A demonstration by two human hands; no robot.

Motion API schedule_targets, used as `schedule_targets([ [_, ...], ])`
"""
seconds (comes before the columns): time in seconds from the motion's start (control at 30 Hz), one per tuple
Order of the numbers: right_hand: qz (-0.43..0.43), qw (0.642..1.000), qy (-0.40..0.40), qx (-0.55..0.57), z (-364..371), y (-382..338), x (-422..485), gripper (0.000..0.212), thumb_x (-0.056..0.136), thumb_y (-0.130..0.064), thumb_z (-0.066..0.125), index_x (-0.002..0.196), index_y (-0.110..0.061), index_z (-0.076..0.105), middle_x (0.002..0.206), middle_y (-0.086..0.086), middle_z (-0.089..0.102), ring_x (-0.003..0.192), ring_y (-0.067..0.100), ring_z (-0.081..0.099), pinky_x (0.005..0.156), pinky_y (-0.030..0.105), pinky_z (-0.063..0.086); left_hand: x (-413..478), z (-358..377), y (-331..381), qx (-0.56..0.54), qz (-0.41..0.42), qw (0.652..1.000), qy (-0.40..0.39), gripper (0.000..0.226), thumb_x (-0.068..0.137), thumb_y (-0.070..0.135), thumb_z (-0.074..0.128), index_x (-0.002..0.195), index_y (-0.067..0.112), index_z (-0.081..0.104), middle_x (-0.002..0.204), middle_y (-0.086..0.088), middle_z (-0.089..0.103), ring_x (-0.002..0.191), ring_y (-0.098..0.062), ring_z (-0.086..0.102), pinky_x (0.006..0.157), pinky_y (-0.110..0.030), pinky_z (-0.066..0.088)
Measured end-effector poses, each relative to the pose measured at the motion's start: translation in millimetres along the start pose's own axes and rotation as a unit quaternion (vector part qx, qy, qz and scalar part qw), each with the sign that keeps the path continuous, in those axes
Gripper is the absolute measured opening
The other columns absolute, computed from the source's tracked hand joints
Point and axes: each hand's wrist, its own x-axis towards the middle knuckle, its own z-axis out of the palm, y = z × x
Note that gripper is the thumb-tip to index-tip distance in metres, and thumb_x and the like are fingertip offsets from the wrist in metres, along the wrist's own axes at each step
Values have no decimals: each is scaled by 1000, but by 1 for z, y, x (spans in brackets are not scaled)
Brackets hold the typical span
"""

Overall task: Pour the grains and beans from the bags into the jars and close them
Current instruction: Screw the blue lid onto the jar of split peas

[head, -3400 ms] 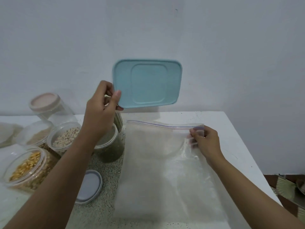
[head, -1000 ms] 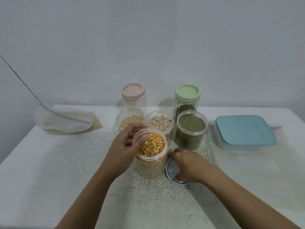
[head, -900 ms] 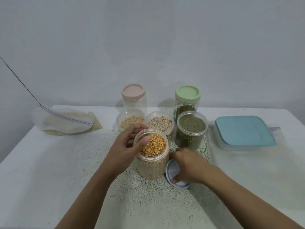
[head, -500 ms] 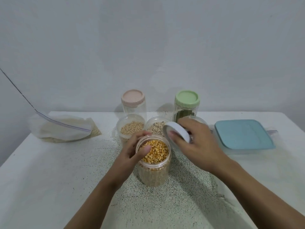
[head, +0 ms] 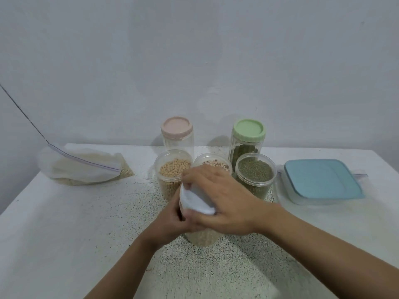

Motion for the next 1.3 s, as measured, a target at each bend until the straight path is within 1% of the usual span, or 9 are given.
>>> schedule_targets([
  [0.27, -43, 998, -35, 10, 4, 4, 17, 43, 81, -53, 73, 116, -30, 67, 120, -14, 59, 114, 8, 50, 102, 41, 36, 5, 4, -15, 27, 33, 998, 49, 77, 64, 32, 77, 131, 13, 45, 124, -3, 61, 116, 2, 62, 90, -13, 50],
  [0.37, -51, 997, -51, 17, 1, 4, 20, 49, 78, -62, 58, 114, -30, 68, 116, -14, 59, 111, 6, 50, 101, 37, 35, 7, 2, -18, 58, 36, 997, 43, 77, 66, 30, 77, 133, 14, 44, 122, 4, 64, 119, 4, 59, 91, -11, 49],
  [0.47, -34, 998, -45, 5, 1, 1, 16, 46, 80, -58, 63, 117, -30, 65, 120, -11, 56, 113, 8, 48, 102, 36, 33, 12, 1, -25, 86, 39, 994, 52, 81, 71, 10, 84, 139, 13, 41, 128, 21, 61, 123, -1, 58, 95, -16, 49],
  [0.6, 50, 992, -32, -113, 8, -18, 9, 46, 94, -59, 40, 126, -27, 49, 125, -1, 49, 110, 17, 42, 99, 43, 37, 17, 6, -19, 104, 92, 989, 55, 85, 73, -6, 78, 131, 48, 47, 121, 39, 60, 115, 13, 57, 89, -8, 48],
  [0.77, 115, 973, -113, -168, -16, -28, 16, 77, 90, -83, 24, 131, -21, 45, 119, 5, 51, 103, 22, 47, 91, 44, 48, 12, 1, -25, 46, 84, 995, 24, 81, 66, 6, 79, 135, 19, 39, 128, 22, 65, 120, -1, 61, 92, -18, 51],
  [0.9, 159, 944, -125, -262, -35, -25, 25, 97, 74, -98, 14, 107, -17, 55, 92, 0, 59, 73, 18, 56, 65, 35, 45, 11, 3, -18, -1, 31, 1000, -8, 76, 67, 12, 84, 136, 23, 55, 125, 8, 70, 119, -11, 65, 93, -23, 53],
  [1.03, 125, 955, -173, -204, -38, -24, 25, 86, 76, -93, 37, 134, -30, 44, 109, -3, 55, 88, 20, 55, 77, 38, 48, 9, 1, -20, -13, 10, 1000, 21, 96, 57, 44, 95, 133, 10, 46, 121, -3, 66, 116, -3, 63, 92, -19, 52],
  [1.17, 54, 964, -227, -125, -44, -21, 31, 65, 77, -69, 64, 133, -43, 45, 113, -5, 50, 104, 20, 53, 91, 42, 50, 11, -1, -30, -4, 27, 999, 35, 83, 52, 23, 86, 124, 15, 47, 116, -7, 61, 107, 0, 66, 86, -17, 53],
  [1.3, 1, 954, -285, -88, -52, -17, 38, 67, 72, -44, 79, 132, -46, 49, 119, -11, 50, 110, 15, 49, 95, 40, 47, 13, -2, -33, -12, 25, 999, 26, 82, 53, 19, 87, 124, 10, 49, 112, -10, 60, 105, -3, 67, 85, -18, 53],
])
